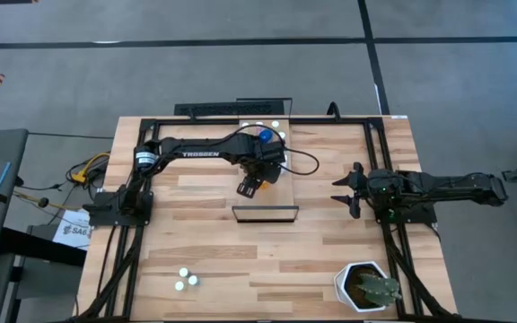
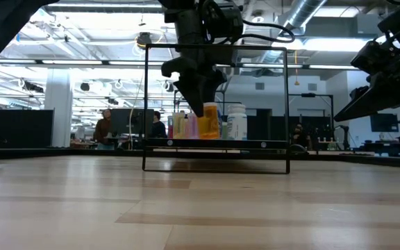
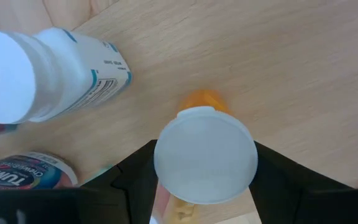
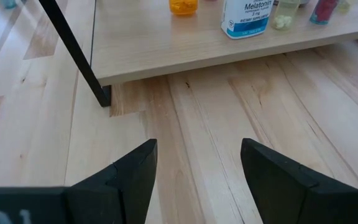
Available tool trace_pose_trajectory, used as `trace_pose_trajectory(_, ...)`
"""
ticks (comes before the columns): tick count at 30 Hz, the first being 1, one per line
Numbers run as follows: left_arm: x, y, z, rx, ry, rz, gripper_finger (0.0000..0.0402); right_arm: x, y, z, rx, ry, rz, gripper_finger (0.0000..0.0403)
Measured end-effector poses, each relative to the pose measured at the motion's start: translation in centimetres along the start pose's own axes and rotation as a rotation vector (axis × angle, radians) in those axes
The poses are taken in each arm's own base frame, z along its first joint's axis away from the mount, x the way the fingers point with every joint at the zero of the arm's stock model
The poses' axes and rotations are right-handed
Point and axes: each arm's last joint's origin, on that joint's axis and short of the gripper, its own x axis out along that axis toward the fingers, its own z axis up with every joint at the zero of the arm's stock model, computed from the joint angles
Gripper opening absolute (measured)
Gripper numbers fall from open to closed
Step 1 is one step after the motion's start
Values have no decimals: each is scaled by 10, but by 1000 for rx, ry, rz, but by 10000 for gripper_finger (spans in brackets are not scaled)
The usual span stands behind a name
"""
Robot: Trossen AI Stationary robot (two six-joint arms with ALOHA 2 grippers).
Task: Pick and place medicine bottles onto shelf by color
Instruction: Put the big orange pill bottle on the shelf
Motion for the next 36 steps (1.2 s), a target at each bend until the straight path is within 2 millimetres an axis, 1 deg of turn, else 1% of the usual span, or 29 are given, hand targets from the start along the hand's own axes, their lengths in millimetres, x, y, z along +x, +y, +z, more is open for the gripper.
trace_pose_trajectory(22,0,4,-1,-27,-13,3,197,0,0,0,0,0,0,255)
trace_pose_trajectory(36,0,3,-2,-7,-8,-10,197,0,0,0,0,0,0,255)
